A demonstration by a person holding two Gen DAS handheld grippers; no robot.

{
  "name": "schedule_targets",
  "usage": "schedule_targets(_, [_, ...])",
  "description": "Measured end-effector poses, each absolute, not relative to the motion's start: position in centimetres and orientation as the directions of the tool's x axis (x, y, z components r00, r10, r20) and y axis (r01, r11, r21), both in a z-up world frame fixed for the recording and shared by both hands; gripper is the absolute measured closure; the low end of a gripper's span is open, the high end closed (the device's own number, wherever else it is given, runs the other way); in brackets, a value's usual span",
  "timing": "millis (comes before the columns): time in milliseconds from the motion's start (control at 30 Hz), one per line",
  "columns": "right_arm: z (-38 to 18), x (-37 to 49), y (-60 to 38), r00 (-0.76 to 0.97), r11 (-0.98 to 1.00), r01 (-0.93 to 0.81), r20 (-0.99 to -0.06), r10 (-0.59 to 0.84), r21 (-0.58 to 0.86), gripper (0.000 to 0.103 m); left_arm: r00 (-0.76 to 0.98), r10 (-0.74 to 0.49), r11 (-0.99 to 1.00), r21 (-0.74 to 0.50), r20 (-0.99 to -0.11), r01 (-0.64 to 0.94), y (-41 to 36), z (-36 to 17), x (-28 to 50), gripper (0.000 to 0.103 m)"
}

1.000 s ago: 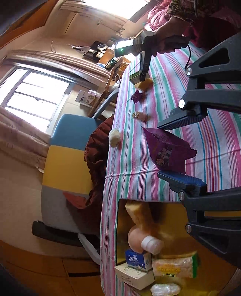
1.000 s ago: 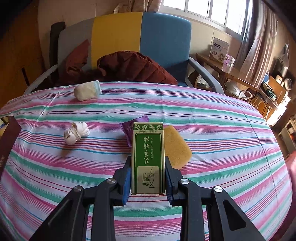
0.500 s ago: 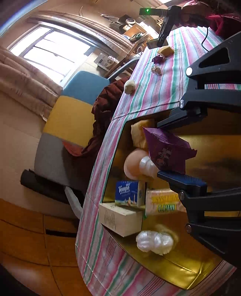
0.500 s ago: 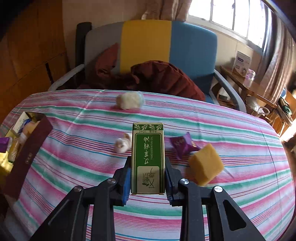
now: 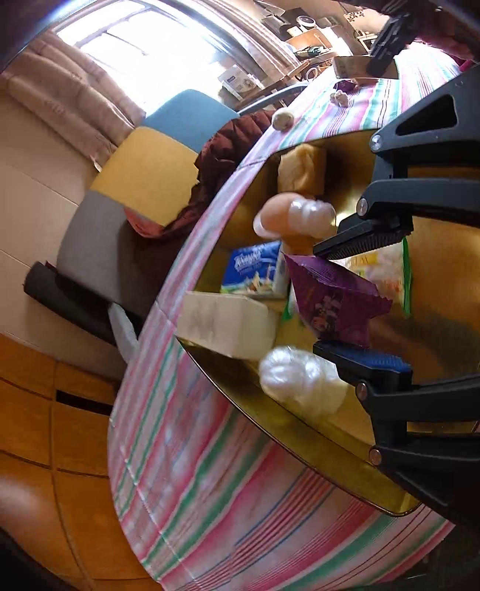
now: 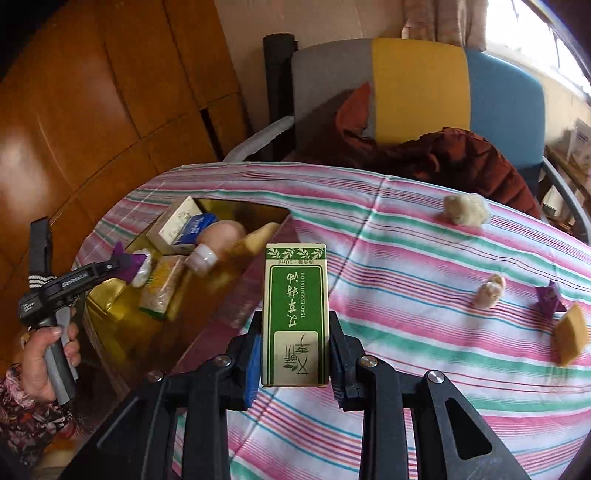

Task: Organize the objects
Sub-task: 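Carry the green box and purple packet into the gold tray and open both tools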

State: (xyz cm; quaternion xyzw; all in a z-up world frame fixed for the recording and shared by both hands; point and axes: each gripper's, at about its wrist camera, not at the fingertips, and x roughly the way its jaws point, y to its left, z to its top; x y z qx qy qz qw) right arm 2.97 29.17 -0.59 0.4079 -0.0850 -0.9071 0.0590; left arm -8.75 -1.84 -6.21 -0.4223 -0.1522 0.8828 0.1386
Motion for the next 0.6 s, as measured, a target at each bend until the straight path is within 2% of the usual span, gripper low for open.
schedule_targets(267, [-1.4, 2.0, 23.0, -0.628, -0.96, 0.117, -0.73, -0.27, 0.255, 0.072, -0.573, 0.367, -0.919, -0.382, -0.733, -0.1, -1.9, -7.4, -9.5, 0.053])
schedule_targets(400, [-1.7, 1.2, 21.1, -0.604, -0.956, 0.149, -0.742, -0.291, 0.254, 0.072, -0.617, 0.381, -0.89, -0.454, -0.688, -0.043, -3.0, -6.8, -8.5, 0.052])
schedule_targets(600, [-2.7, -0.8, 18.1, -0.551, -0.96, 0.176, -0.787, -0.278, 0.216, 0.072, -0.717, 0.309, -0.872, -0.486, -0.625, 0.048, -4.2, -4.5, -6.3, 0.052])
